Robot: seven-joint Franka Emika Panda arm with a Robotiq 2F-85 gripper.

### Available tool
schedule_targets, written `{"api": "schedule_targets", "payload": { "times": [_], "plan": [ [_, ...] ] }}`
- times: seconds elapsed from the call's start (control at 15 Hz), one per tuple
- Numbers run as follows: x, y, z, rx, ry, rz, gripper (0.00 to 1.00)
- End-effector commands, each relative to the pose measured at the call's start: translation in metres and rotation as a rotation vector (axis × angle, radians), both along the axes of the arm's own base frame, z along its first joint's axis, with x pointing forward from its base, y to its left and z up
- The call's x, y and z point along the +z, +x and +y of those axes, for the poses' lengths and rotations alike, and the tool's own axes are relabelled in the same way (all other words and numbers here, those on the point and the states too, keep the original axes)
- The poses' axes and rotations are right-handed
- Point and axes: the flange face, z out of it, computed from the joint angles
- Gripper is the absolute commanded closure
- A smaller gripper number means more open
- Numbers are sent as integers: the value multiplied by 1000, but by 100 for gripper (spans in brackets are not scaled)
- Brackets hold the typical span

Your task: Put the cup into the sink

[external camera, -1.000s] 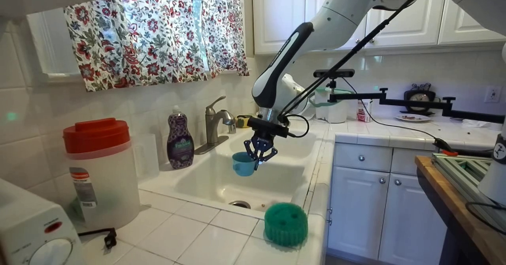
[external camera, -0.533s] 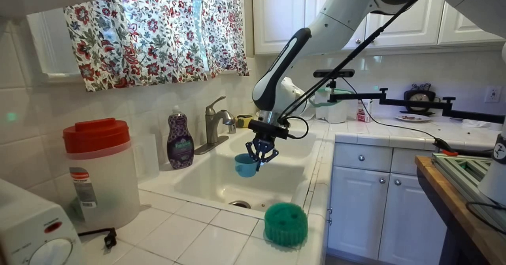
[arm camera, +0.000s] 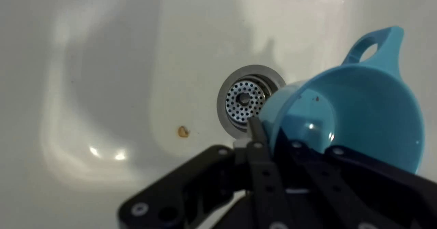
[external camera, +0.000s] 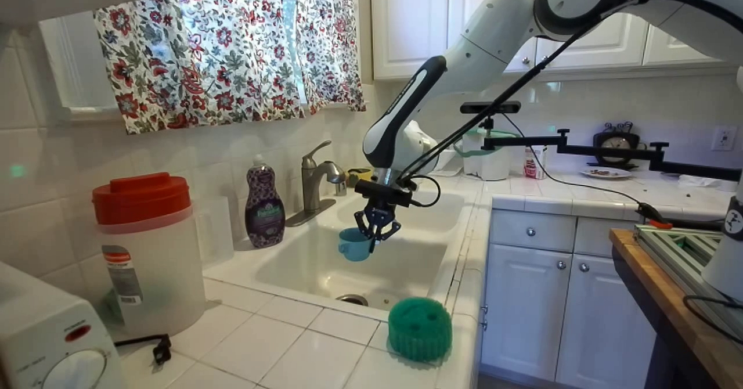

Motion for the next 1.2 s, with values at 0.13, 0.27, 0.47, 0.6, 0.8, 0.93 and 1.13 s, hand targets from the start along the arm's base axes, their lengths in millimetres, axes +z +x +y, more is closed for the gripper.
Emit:
{"api": "schedule_targets", "payload": {
  "times": [0.13,0.27,0.47,0.6,0.8,0.93,1.13],
  "plan": [
    [-25,17,24,22,2,65,98],
    [-31,22,33,35,0,77,98],
    [-38,28,44,54,-10,101,98],
    [-43,30,49,77,-21,139,98],
    [-46,34,53,101,-37,187,98],
    [-47,37,52,104,-41,211,98],
    [-46,31,52,111,-31,196,93]
  ]
}}
